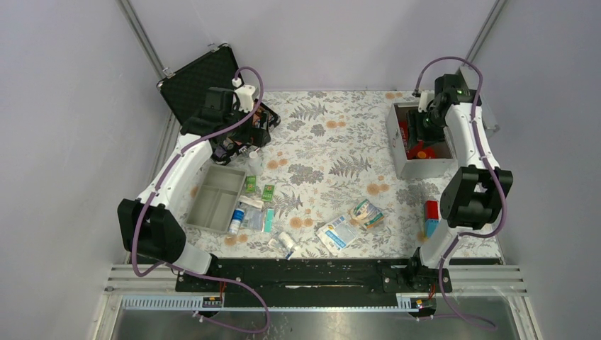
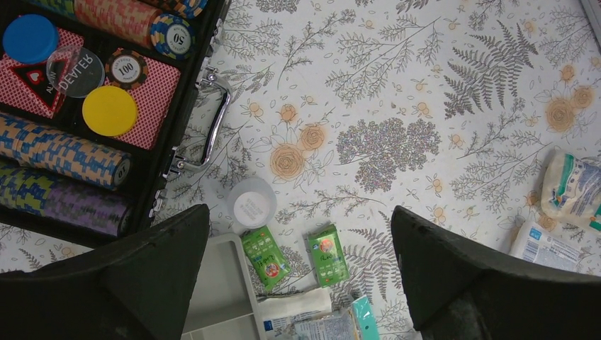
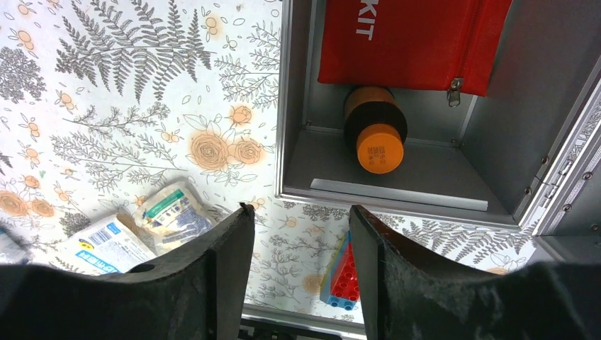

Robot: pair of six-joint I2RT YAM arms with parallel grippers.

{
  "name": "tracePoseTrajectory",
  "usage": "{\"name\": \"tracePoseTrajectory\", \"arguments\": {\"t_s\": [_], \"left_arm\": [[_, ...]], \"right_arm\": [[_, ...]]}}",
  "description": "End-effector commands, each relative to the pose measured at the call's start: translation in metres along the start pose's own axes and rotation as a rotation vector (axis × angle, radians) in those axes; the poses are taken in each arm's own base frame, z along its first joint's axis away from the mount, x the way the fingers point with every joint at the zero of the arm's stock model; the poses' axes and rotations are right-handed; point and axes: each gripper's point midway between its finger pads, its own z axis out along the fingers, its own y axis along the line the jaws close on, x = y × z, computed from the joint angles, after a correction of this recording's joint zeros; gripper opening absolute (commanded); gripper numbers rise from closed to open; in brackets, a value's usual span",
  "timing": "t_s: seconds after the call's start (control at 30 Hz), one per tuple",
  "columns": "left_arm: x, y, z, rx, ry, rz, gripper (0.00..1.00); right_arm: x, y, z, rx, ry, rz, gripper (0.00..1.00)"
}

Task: Organize the medicine kit
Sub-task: Place the pill bottle in the medicine box, then move the medicine box to the center of the board.

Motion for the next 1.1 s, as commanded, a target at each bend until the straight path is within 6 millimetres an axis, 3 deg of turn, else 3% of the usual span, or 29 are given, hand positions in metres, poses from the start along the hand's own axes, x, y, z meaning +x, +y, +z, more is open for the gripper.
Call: {"name": "tracePoseTrajectory", "arguments": {"t_s": [0.0, 0.27, 0.5, 0.63, 0.83, 0.9, 1.07], "left_arm": [[-0.02, -0.006, -0.014, 0.016, -0.075, 0.012, 0.98], [-0.009, -0.003, -0.018, -0.005, -0.064, 0.02, 0.98], [-0.005, 0.0, -0.021, -0.024, -0.059, 0.033, 0.99], [-0.005, 0.0, -0.019, -0.022, -0.059, 0.034, 0.99], [-0.011, 0.0, -0.014, -0.012, -0.058, 0.027, 0.99], [-0.013, -0.002, -0.013, -0.005, -0.06, 0.025, 0.98], [-0.016, -0.003, -0.01, 0.005, -0.062, 0.013, 0.98]], "right_arm": [[-0.001, -0.003, -0.007, 0.016, -0.017, 0.029, 0.58], [-0.008, -0.051, 0.017, 0.191, 0.054, -0.093, 0.57], [0.001, -0.057, 0.039, 0.173, 0.18, -0.085, 0.56], [0.007, -0.057, 0.047, 0.164, 0.21, -0.079, 0.46], [0.01, -0.053, 0.043, 0.149, 0.219, -0.076, 0.22], [0.013, -0.053, 0.041, 0.149, 0.231, -0.074, 0.18], [0.026, -0.055, 0.039, 0.164, 0.294, -0.072, 0.34]]}}
